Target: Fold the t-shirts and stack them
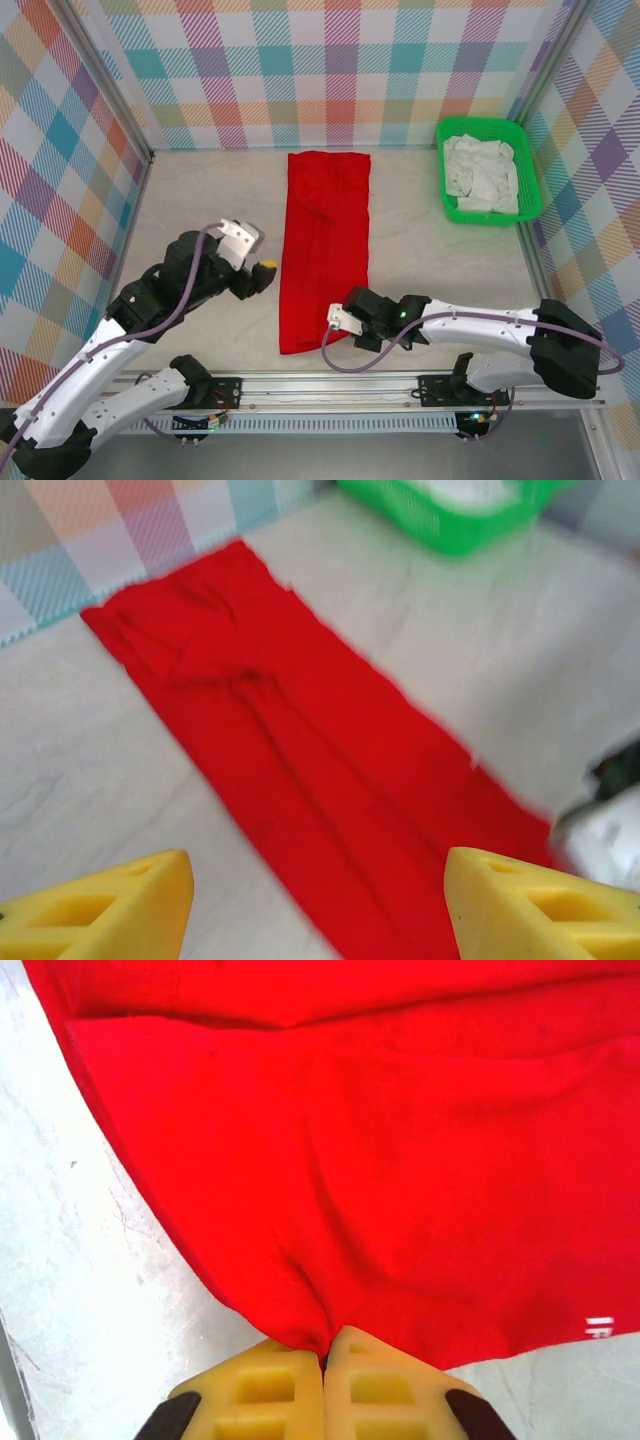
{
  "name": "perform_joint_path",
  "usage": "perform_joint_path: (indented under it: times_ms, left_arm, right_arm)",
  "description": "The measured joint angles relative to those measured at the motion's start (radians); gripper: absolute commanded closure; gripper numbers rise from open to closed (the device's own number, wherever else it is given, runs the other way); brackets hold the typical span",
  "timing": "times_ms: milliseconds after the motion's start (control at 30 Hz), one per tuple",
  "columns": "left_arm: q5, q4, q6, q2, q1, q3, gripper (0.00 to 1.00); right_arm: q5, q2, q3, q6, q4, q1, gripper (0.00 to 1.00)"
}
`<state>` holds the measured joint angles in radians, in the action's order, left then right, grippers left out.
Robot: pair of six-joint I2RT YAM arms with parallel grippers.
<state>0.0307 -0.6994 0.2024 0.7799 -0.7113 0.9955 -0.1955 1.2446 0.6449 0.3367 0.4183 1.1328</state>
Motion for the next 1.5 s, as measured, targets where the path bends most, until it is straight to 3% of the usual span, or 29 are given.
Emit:
perform_joint_path:
  times_ms: [133,233,500,833,1000,1300,1400,1500]
  left_arm:
    - [-0.047,-0.097,0.198,0.007,-0.008,-0.094,0.28]
    - [-0.122,-0.154,0.323,0.023,-0.016,-0.173,0.33]
    - [-0.271,-0.159,0.478,0.132,-0.104,-0.23,0.42]
    - [-0.274,-0.073,0.525,0.424,-0.325,-0.285,0.44]
    - [-0.244,0.01,0.516,0.48,-0.35,-0.32,0.45]
    - [-0.084,0.161,0.473,0.617,-0.352,-0.329,0.47]
    - [-0.081,0.161,0.466,0.618,-0.354,-0.329,0.55]
    - [-0.076,0.161,0.463,0.629,-0.355,-0.321,0.76]
  right_arm:
    - [-0.006,-0.03,0.0,0.0,0.002,0.0,1.0]
    - [-0.006,-0.04,0.0,0.0,0.002,0.0,1.0]
    - [-0.006,-0.037,0.0,-0.002,0.018,0.0,1.0]
    - [-0.006,-0.032,0.0,-0.012,0.035,0.0,1.0]
    - [-0.006,-0.032,0.0,-0.013,0.039,0.0,1.0]
    - [-0.005,-0.038,0.0,-0.016,0.047,0.0,1.0]
    - [-0.005,-0.038,0.0,-0.016,0.047,0.0,1.0]
    - [-0.006,-0.047,0.0,-0.016,0.051,0.0,1.0]
